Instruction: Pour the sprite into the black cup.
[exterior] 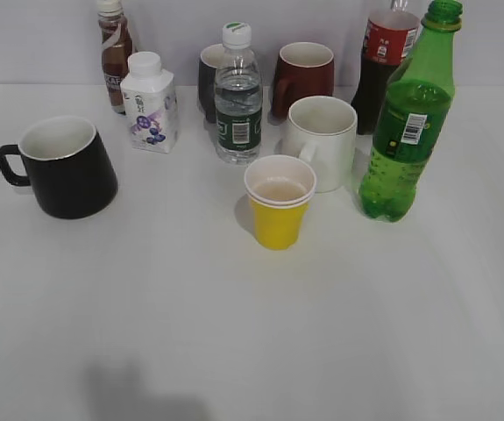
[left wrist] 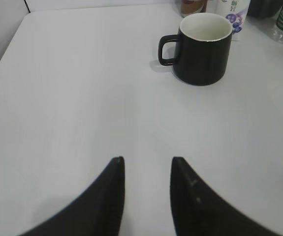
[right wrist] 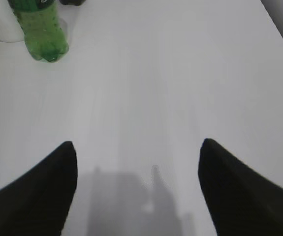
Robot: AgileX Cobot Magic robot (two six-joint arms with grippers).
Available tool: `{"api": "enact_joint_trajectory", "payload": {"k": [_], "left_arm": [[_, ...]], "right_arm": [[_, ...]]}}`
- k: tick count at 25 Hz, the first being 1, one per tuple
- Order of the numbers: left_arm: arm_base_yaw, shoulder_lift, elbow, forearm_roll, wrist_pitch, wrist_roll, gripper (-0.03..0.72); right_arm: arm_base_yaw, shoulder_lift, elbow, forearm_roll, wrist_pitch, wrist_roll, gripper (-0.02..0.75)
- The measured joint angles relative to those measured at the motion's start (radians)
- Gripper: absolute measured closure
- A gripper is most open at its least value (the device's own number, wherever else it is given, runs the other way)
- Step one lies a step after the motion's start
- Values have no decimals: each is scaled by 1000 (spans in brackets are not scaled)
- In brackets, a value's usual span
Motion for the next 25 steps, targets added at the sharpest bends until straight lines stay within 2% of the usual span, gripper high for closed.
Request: {"api": "enact_joint_trajectory", "payload": {"k": [25], "left_arm": [[0,0,0,0,0,0,440]], "right_arm": [[0,0,0,0,0,0,164]]}}
